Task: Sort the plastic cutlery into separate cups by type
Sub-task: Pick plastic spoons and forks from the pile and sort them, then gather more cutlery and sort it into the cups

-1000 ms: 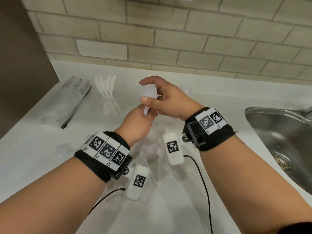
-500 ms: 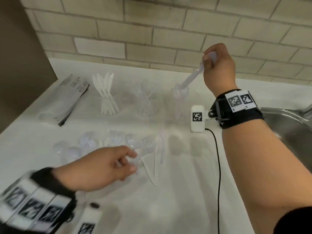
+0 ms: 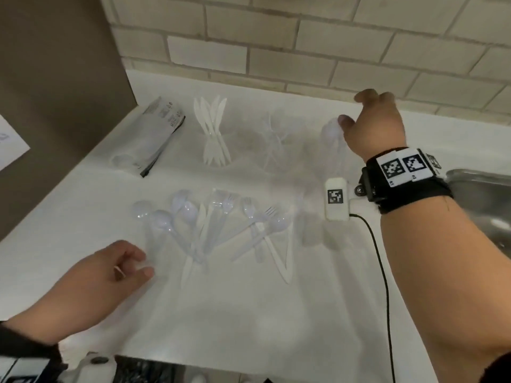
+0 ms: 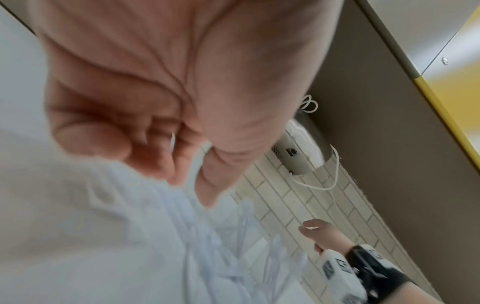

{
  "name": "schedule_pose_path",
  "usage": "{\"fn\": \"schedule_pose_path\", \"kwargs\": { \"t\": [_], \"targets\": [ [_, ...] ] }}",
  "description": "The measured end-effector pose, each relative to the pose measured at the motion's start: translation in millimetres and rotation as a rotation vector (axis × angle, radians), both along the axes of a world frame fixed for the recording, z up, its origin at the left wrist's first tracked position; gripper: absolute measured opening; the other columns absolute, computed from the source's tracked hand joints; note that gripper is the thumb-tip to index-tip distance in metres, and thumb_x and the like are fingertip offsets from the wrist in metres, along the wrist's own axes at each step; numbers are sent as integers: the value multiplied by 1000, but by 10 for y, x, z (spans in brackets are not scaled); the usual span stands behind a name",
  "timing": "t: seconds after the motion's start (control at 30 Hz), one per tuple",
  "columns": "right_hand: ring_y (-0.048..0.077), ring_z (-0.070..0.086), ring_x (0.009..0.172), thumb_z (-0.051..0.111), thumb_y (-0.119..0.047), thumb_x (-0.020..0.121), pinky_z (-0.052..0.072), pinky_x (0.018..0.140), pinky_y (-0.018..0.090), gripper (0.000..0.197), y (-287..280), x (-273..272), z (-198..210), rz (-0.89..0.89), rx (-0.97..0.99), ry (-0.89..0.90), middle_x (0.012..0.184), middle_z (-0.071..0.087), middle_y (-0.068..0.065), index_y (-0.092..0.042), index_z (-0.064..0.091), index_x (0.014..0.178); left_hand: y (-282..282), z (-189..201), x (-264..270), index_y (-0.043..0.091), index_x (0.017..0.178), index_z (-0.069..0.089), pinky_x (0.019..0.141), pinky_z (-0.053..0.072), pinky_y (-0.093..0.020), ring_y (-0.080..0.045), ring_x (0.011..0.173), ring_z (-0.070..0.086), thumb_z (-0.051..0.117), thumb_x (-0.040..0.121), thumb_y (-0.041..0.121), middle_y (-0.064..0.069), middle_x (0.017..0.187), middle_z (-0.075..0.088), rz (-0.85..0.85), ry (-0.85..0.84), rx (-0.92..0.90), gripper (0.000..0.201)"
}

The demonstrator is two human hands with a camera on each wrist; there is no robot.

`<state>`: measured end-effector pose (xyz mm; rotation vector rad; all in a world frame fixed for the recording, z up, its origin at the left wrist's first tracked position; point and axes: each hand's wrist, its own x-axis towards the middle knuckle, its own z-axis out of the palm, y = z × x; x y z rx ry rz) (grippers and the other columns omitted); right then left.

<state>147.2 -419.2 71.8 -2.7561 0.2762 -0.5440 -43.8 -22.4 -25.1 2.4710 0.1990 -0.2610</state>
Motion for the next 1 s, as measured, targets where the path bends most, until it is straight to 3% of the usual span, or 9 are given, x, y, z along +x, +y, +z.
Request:
{"fn": "schedule_pose_path", "kwargs": {
  "t": [0.1, 0.23, 0.43, 0.53, 0.6, 0.67, 0.77, 0.83, 1.0],
  "targets": [
    [35, 60, 101, 54, -26, 93, 41, 80, 30, 28, 279, -321, -58, 97, -23, 46, 116, 59, 17, -6, 61, 111, -78, 70, 259, 23, 105, 56, 61, 39, -22, -10, 77, 58, 72, 81, 34, 0, 98, 59, 111, -53, 22, 31],
    [28, 59, 72, 43, -33, 99, 41, 61, 27, 38, 567, -620, -393, 101, 69, 574, 96, 62, 15, 1, 60, 102, -98, 122, 579, 6, 133, 44, 80, 42, -31, -24, 102, 55, 66, 83, 43, -12, 124, 56, 125, 120, 139, 66],
    [37, 59, 105, 47, -24, 94, 49, 79, 38, 36, 738, -772, -824, 32, 67, 776, 123, 54, 20, -3, 50, 123, -156, 86, 914, 3, 123, 46, 61, 42, -29, -22, 78, 60, 58, 88, 45, -10, 99, 63, 6, 253, 293, 56],
    [34, 59, 100, 43, -4, 88, 47, 73, 34, 40, 779, -836, -887, 34, 42, 828, 127, 50, 18, -8, 45, 127, -156, -35, 978, 4, 130, 39, 74, 48, -32, -28, 87, 62, 62, 88, 34, -14, 110, 62, -22, 254, 256, 56],
    [32, 58, 103, 45, 0, 88, 51, 81, 35, 38, 820, -908, -902, 44, 84, 851, 128, 49, 15, -6, 47, 125, -198, -87, 993, 5, 131, 40, 79, 55, -38, -30, 88, 64, 62, 88, 28, -14, 106, 62, -33, 256, 163, 53],
    [34, 61, 107, 49, -7, 93, 54, 87, 36, 31, 893, -951, -917, 62, 174, 856, 122, 52, 15, -2, 50, 123, -281, -90, 990, 7, 132, 40, 80, 57, -44, -32, 89, 66, 62, 88, 22, -16, 103, 64, -50, 279, 65, 52],
    [35, 70, 90, 46, -32, 98, 59, 80, 48, 35, 1091, -1003, -853, 91, 456, 831, 102, 64, 13, -6, 51, 120, -463, -26, 974, 8, 134, 40, 79, 59, -44, -33, 83, 69, 60, 91, 14, -18, 97, 66, -69, 313, -84, 48],
    [31, 69, 82, 51, -43, 94, 59, 79, 47, 42, 1228, -978, -840, 138, 502, 858, 98, 62, 10, -8, 49, 117, -589, 15, 963, 8, 136, 39, 78, 59, -42, -30, 80, 69, 57, 92, 7, -18, 94, 67, -78, 332, -165, 48],
    [21, 65, 93, 71, -62, 72, 57, 82, 35, 76, 1612, -912, -775, 309, 243, 911, 106, 59, 3, -11, 45, 122, -813, 107, 926, 1, 126, 47, 83, 58, -43, -30, 90, 70, 42, 93, -7, -16, 91, 62, -50, 418, -354, 34]
  ]
}}
